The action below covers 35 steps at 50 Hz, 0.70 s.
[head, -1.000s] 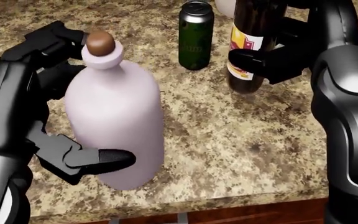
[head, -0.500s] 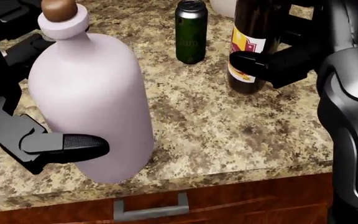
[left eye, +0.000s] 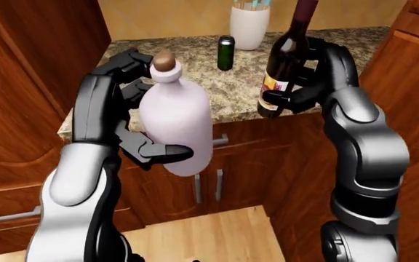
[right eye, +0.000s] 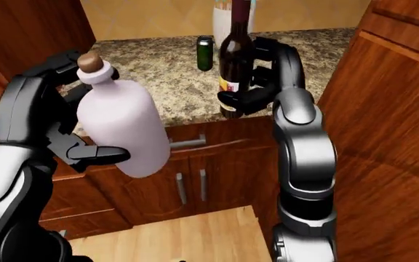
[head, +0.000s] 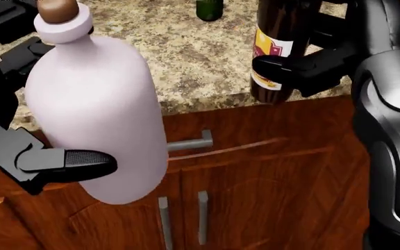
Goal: Move the drinks to the dining counter.
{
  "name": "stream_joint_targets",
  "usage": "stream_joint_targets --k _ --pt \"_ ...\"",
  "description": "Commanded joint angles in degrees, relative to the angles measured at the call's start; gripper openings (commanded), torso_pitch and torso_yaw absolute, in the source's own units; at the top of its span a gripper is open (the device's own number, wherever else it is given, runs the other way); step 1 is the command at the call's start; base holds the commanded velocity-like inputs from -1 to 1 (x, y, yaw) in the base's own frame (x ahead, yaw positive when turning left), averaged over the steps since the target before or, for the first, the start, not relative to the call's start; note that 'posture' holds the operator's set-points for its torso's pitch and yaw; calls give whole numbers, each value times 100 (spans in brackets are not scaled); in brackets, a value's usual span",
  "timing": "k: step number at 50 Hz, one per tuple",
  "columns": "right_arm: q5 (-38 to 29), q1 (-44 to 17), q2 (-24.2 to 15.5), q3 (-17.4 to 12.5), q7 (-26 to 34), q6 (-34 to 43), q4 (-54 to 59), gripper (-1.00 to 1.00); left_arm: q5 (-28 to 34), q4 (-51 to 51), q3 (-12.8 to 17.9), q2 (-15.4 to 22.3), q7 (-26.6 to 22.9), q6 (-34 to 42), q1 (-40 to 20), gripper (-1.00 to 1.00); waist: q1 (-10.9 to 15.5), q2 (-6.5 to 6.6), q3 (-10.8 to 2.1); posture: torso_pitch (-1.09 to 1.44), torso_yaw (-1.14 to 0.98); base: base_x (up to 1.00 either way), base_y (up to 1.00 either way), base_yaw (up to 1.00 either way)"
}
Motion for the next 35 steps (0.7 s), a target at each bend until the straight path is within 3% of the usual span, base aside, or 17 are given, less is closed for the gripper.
stream_joint_targets --k 1,2,3,4,5,7,16,21,23,24,25,26,27,28,30,33,35 --pt "-57 -230 -75 -137 -82 -269 -284 -100 -22 -146 8 24 31 -217 -141 -100 -27 -16 -145 0 0 -59 10 0" --pt "-60 -222 -69 -135 -82 -278 -285 -100 -34 -152 19 27 36 -209 -145 -100 -31 -111 -117 0 0 -59 10 0" --pt "-65 -216 -65 -130 -82 -279 -291 -100 -42 -153 19 32 41 -210 -140 -100 -43 -334 -156 0 0 -59 10 0" --pt "-70 -219 -64 -124 -79 -275 -294 -100 -51 -150 22 37 49 -214 -141 -100 -44 -407 -234 0 0 -59 11 0" --pt "-72 -224 -63 -126 -75 -268 -300 -100 -62 -144 30 36 57 -221 -143 -100 -131 -278 -177 0 0 -59 12 0" --pt "-59 -238 -43 -141 -75 -250 -296 -100 -83 -142 33 50 74 -217 -148 -100 -69 -431 -368 0 0 -59 18 0" --pt "-29 -262 -29 -131 -90 -184 -339 -100 -168 -196 90 107 102 -108 -205 -100 -68 -331 -269 0 0 -59 30 0" --pt "-21 -255 -36 -139 -93 -156 -378 -100 -209 -254 100 133 124 -34 -235 -100 -143 -122 -96 0 0 -59 37 0" --pt "-14 -229 -31 -114 -69 -179 -387 -100 -231 -235 116 142 138 -59 -234 -100 -169 147 -128 0 0 -53 46 0" --pt "-17 -201 -18 -100 -61 -210 -390 -100 -241 -231 116 142 148 -72 -223 -100 -183 435 -219 0 0 -23 75 0" --pt "-18 -190 -10 -90 -49 -214 -404 -100 -251 -227 119 144 156 -80 -216 -100 -89 104 13 0 0 -13 100 0" --pt "-16 -177 2 -87 -34 -230 -406 -100 -261 -229 123 146 164 -84 -209 -100 2 31 98 0 0 -6 0 100" --pt "-19 -168 7 -82 -25 -242 -404 -100 -269 -235 134 152 166 -79 -207 -100 -84 233 10 0 0 -2 0 100" --pt "-15 -166 11 -91 -16 -239 -418 -100 -281 -234 157 164 163 -81 -209 -100 2 290 -58 0 0 0 0 100" --pt "-17 -151 27 -91 -16 -241 -431 -100 -307 -238 203 183 163 -82 -194 -100 84 281 -34 0 0 0 0 100" --pt "-27 -126 43 -64 9 -279 -412 -100 -357 -217 274 212 169 -91 -205 -100 207 44 15 0 0 0 0 100" --pt "-46 -110 68 -28 26 -288 -420 -100 -391 -228 308 242 182 -67 -220 -100 210 -244 -18 0 0 0 0 100"
